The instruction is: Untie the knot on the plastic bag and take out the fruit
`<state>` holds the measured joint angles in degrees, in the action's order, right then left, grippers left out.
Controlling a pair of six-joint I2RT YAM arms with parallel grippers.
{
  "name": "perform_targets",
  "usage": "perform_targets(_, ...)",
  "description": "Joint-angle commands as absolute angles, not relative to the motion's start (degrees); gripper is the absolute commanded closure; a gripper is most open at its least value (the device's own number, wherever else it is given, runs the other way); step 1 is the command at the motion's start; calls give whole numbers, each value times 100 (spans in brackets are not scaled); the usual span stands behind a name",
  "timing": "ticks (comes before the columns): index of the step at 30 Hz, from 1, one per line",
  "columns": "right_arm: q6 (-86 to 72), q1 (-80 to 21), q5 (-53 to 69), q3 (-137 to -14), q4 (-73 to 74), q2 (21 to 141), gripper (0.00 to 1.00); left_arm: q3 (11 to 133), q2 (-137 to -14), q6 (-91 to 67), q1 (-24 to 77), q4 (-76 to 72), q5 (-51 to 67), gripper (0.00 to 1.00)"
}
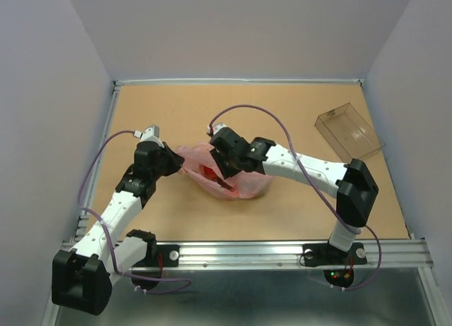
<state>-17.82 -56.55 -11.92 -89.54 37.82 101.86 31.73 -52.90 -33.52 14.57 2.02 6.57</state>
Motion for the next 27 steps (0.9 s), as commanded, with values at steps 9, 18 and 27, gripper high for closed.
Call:
perform_targets(9, -4304, -5660, -2627, -5601, 4262, 7192, 99, 2927, -5282, -4324, 1459, 97, -378, 100)
perform_targets(18, -4823, -5660, -2709, -5103, 4324, 5088, 60, 3392, -5678, -3685, 1450, 35, -27, 100)
perform_targets(27, -2270, -5651, -1601, -8230, 4333, 7282, 36, 3806, -5379, -2734, 1459, 272, 782, 100)
